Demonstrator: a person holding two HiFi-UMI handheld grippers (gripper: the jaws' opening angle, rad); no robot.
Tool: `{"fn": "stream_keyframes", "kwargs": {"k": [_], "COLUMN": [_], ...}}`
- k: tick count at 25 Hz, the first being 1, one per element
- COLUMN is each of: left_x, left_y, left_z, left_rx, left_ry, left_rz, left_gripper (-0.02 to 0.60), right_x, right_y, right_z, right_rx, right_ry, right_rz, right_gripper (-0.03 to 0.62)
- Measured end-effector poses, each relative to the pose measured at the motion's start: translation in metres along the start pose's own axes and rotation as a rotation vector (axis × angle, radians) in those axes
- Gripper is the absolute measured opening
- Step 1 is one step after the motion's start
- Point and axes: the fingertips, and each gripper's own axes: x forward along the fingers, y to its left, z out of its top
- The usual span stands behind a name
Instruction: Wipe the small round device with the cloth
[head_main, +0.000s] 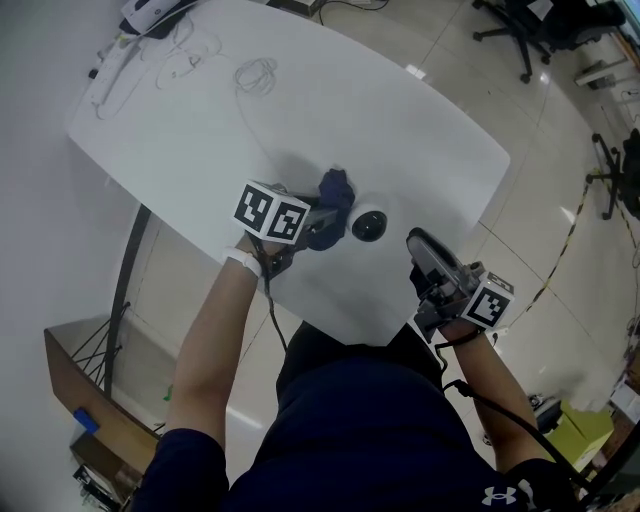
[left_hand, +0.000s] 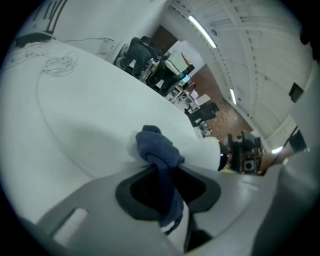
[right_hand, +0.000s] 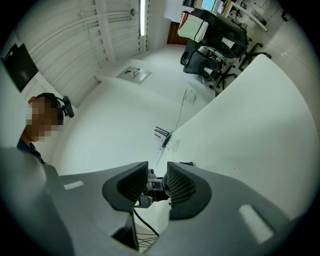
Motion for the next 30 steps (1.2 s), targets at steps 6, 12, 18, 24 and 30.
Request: {"fn": "stream_keyframes", "kwargs": {"k": [6, 12, 18, 24, 30], "left_x": [0.001, -0.055, -0.093, -0.06, -0.062], "left_y": [0.006, -0.023, -0.093, -0.117, -0.072], "left_z": [0.001, 0.013, 0.02, 0.028, 0.014], "left_rx": [0.063, -0.079, -0.117, -0.179, -0.332], "left_ry": [-0.016, -0.324, -0.539, -0.661, -0.791], "left_rz": [0.148, 0.092, -0.057, -0.137, -0.065], "left_gripper": [0.095, 0.095, 0.095, 0.095, 0.095], "right_x": [0.002, -0.004, -0.007, -0.005, -0.006], "right_y": [0.006, 0.016, 0.024, 0.022, 0.006], "right_z": [0.002, 0.0, -0.001, 0.002, 0.001], "right_rx": [-0.016, -0.045, -0.067, -0.06, -0.036], "right_ry": [0.006, 0.008, -0.002, -0.024, -0.023], "right_rz": [0.003, 0.01, 0.005, -0.013, -0.034], "right_gripper": [0.12, 0.117, 0.114, 0.11, 0.107]}}
